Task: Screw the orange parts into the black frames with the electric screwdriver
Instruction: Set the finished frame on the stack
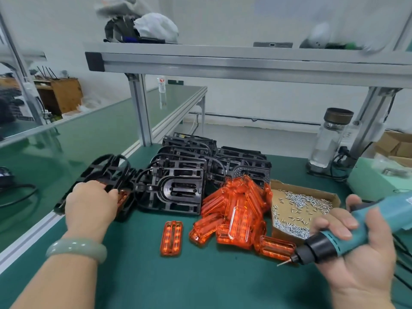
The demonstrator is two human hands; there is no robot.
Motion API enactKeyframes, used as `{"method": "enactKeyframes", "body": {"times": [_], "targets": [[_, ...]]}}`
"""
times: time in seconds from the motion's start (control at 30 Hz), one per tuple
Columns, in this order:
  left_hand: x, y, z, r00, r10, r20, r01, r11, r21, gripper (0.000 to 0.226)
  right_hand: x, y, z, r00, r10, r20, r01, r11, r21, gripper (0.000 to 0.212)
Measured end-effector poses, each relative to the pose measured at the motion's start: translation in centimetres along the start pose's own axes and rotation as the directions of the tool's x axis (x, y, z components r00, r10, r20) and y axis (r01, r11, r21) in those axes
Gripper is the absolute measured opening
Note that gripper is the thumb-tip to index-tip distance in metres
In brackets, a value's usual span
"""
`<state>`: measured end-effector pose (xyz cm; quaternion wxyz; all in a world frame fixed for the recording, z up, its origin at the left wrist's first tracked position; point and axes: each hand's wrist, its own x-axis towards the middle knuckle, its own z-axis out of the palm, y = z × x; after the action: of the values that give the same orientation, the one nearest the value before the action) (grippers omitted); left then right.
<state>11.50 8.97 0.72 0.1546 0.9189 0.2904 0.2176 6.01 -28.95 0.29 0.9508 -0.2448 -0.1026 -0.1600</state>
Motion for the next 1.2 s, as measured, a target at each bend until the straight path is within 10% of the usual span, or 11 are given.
{"method": "enactKeyframes", "body": {"times": [0.7,0.93,1.2], "targets": [[-0.9,2.8,2.0,0.988,0.151,-0.019,-0.152,0.983,-0.105,0.034,-0.1,0.4,0.5,0.997,0.073,-0.017,-0.074,0.997,-0.025,0.053],[-2.5,8.9,1.9,0.758,0.626,-0.186,-0.65,0.747,-0.136,0.035,-0.3,0.8,0.7,0.994,0.106,-0.03,-0.108,0.993,-0.041,0.056],[-1.4,11.3,3.8,0.669,0.743,0.024,-0.741,0.663,0.111,0.044,-0.3,1.1,0.5,0.987,0.099,-0.129,-0.105,0.994,-0.041,0.017]]}}
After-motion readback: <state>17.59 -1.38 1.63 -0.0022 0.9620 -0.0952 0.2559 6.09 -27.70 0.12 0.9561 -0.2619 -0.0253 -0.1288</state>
